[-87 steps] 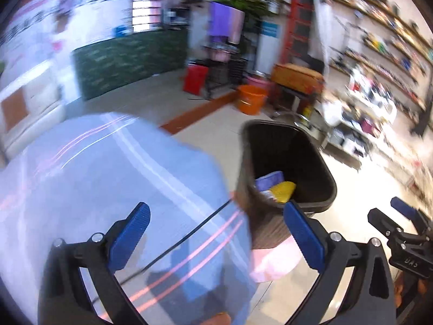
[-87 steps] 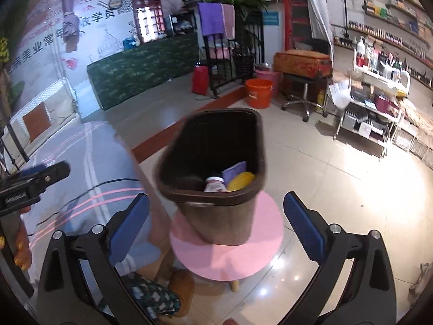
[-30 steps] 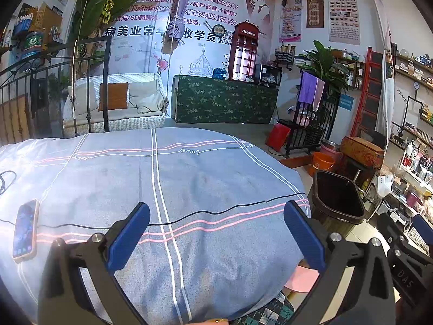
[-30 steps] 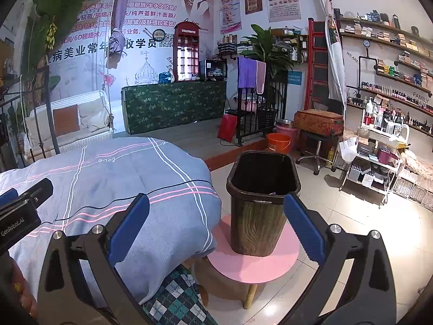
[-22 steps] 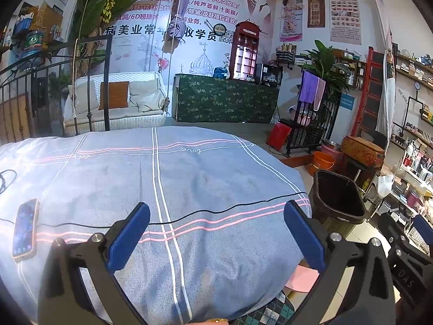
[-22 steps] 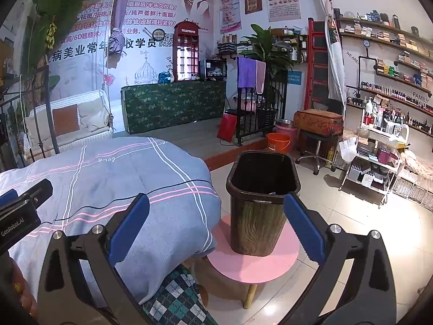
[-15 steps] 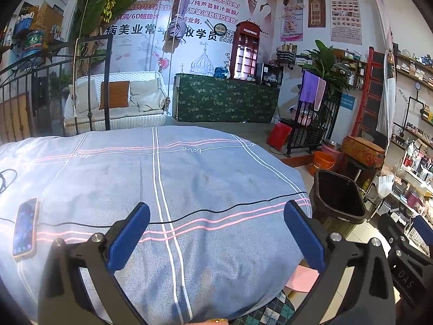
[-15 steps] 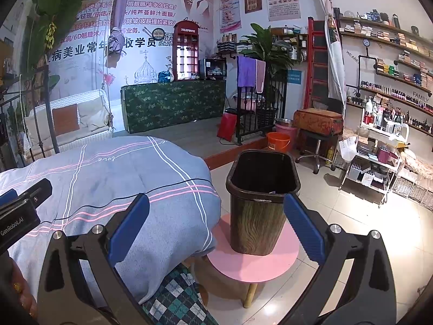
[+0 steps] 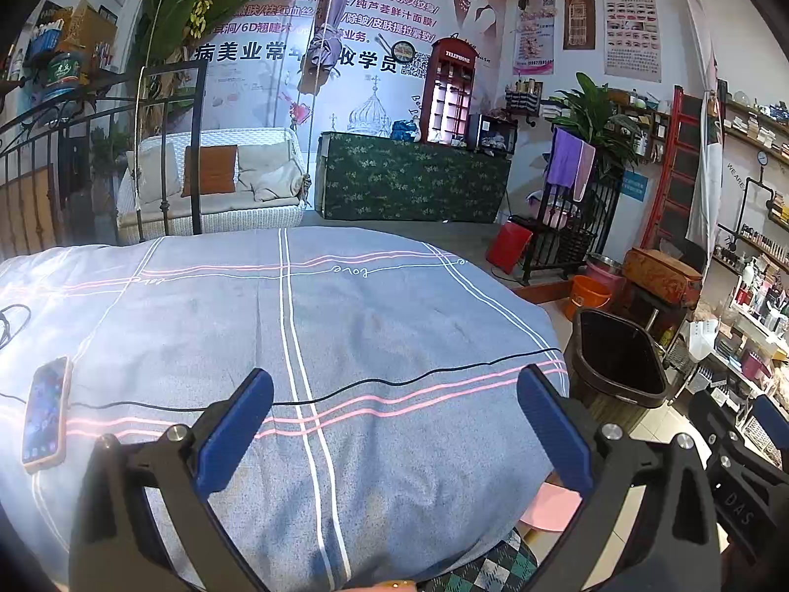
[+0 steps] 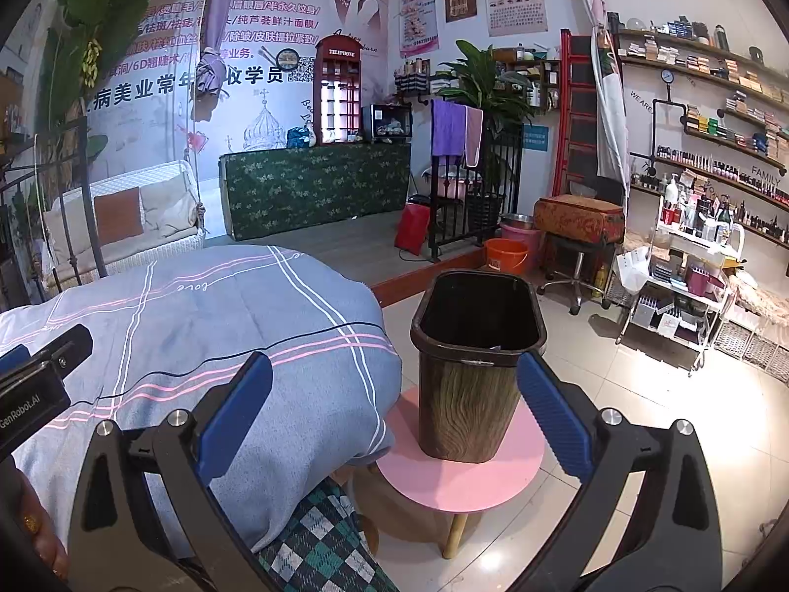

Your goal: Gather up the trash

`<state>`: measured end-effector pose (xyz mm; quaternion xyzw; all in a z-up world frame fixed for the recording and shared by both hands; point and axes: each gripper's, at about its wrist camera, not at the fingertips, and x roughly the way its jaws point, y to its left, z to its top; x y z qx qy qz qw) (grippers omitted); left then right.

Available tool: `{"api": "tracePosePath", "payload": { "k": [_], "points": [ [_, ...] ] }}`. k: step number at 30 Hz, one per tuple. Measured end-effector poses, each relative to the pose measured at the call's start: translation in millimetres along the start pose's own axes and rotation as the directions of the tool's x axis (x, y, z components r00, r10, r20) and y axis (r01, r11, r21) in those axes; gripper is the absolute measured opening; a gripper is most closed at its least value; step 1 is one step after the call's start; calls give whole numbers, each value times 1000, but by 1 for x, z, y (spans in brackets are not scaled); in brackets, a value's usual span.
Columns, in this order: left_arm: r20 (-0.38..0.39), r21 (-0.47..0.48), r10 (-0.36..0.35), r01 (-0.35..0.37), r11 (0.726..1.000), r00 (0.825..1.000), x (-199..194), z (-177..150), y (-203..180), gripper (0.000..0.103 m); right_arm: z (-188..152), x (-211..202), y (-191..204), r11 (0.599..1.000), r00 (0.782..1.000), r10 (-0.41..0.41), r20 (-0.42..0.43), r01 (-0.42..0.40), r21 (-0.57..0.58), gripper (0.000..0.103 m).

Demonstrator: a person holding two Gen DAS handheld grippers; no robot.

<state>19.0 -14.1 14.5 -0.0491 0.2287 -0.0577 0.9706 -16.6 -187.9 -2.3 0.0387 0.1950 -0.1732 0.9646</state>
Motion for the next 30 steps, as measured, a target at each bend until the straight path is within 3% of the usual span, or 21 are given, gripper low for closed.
{"api": "tracePosePath", "payload": {
  "k": [30],
  "points": [
    [-25,-13,-4,3,1000,1000,0,-4,-7,98,-11,4,-2,1000,1000,-5,-19,5,4,98]
  ]
}}
